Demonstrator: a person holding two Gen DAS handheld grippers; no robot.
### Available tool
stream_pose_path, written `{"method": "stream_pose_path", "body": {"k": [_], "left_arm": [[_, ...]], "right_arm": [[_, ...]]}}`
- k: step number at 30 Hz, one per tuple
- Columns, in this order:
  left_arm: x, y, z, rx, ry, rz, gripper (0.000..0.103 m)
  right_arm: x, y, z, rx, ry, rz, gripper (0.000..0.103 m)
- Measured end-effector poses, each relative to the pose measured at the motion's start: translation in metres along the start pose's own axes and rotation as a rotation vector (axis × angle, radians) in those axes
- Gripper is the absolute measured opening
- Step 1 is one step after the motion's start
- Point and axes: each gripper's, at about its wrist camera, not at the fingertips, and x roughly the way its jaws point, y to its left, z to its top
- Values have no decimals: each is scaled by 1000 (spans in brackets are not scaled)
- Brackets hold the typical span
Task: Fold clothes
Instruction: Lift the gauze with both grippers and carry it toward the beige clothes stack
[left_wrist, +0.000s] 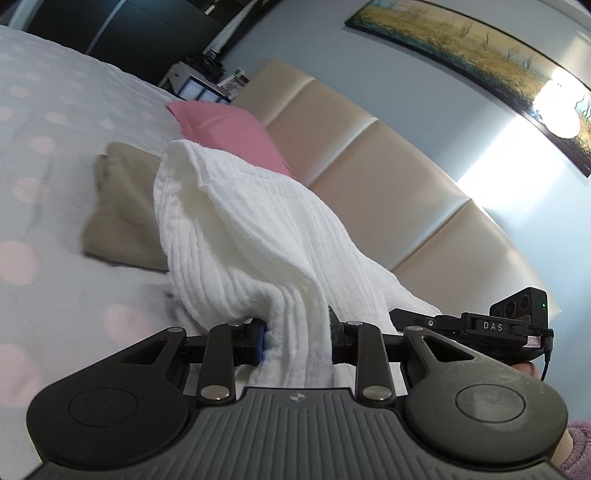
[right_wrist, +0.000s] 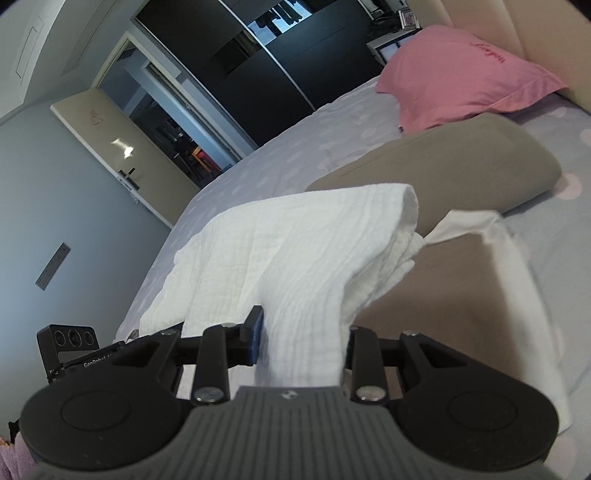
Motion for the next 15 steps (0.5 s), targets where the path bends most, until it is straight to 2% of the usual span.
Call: {"method": "stream_pose_path", "body": {"k": [5,9,15], "left_arm": [[47,-13,14,27,8,-29,25],[84,-12,10,36,23,-30,25],[120,5,-17,4,79,-6,25]], "right_arm": [[-3,-36,36,-23,-12,-13,32],[5,-71,52,-42,-16,-3,32],[35,-119,48,-54,78,1,32]]}}
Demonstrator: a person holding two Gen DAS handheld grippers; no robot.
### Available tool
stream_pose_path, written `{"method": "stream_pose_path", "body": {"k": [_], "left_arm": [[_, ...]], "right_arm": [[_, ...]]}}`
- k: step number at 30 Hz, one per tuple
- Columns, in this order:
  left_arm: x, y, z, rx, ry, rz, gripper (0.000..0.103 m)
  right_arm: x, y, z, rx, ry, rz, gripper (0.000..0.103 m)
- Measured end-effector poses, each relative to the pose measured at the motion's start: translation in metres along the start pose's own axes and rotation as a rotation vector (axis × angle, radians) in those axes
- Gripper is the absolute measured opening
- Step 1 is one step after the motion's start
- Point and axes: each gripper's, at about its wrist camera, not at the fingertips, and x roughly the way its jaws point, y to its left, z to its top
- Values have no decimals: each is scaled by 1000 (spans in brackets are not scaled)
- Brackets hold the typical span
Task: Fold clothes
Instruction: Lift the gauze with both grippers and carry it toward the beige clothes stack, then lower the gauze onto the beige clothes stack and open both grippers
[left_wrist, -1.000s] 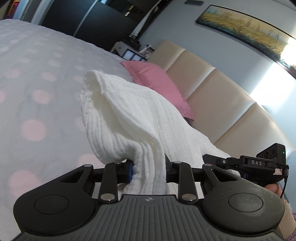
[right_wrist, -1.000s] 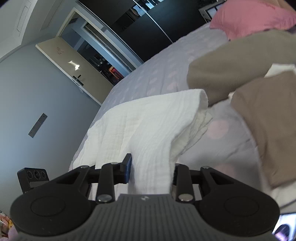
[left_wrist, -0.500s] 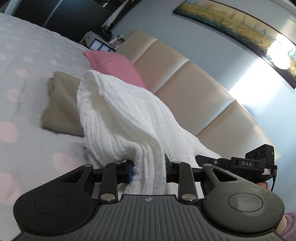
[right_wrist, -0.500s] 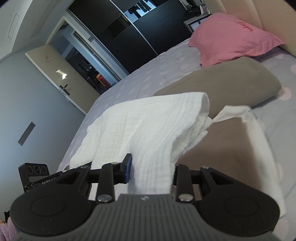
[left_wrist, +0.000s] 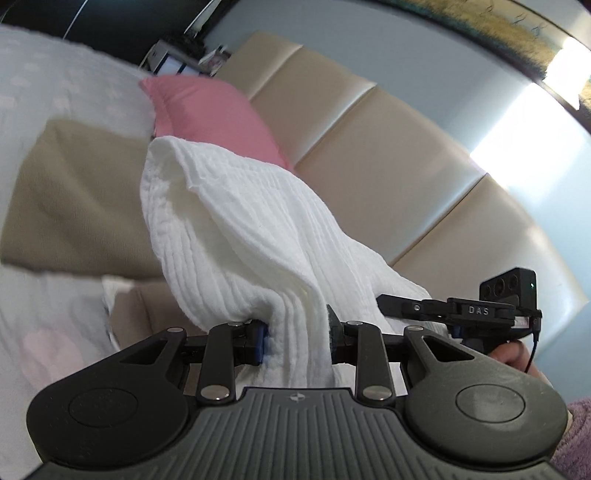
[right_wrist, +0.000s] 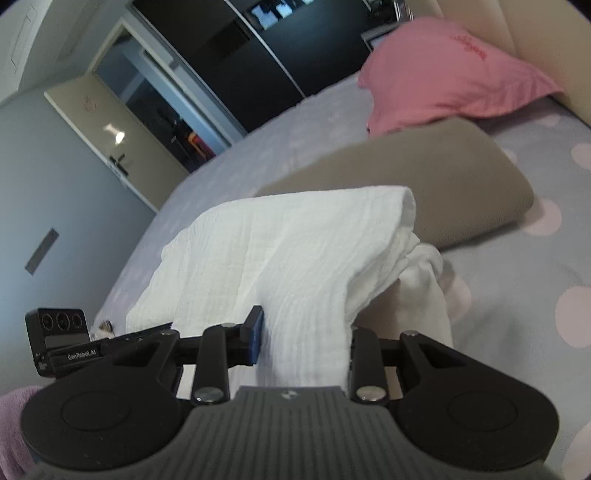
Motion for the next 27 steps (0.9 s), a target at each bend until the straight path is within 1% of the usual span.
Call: {"method": "stream_pose_path", "body": {"k": [5,9,11,14,15,16,17,19,20,21,22,23,24,27], "left_arm": [[16,18,-31,-38,56,13,25],[28,36,-53,-57,111,53,25],[29,45,-59,-62,120,55,25],[30,48,-57,-39,130,66,25],[31,48,-55,-30,137,74,25],[32,47,-54,-20,145,82,25],[31,45,-56,-9,151,88,25],[30,40,-53,10,164,99,26],[27,38,-52,15,172,102,29],[22,36,-51,20,175,111,35],[17,34,-49,29,175,132,38],[9,31,-49,49,170,158,42],[1,27,-48,76,164,181,42],[-20,12,-43,175,137,247,42]], "right_arm": [[21,-31,-21,22,70,-1,32],[38,-56,-36,62,111,-37,33],[41,-67,-42,101,99,-32,33],[45,-70,-47,109,88,-41,34],[47,-69,-46,108,86,-56,40],[47,-68,-45,110,84,-75,44],[44,-67,-45,113,79,-92,46],[40,-64,-44,118,69,-127,54],[36,-62,-44,112,59,-156,55],[32,-60,-43,105,50,-185,56],[25,-60,-42,100,27,-231,59],[17,-60,-41,96,3,-278,60],[10,-59,-42,98,-31,-329,60],[-14,-50,-42,117,-142,-415,58]]}}
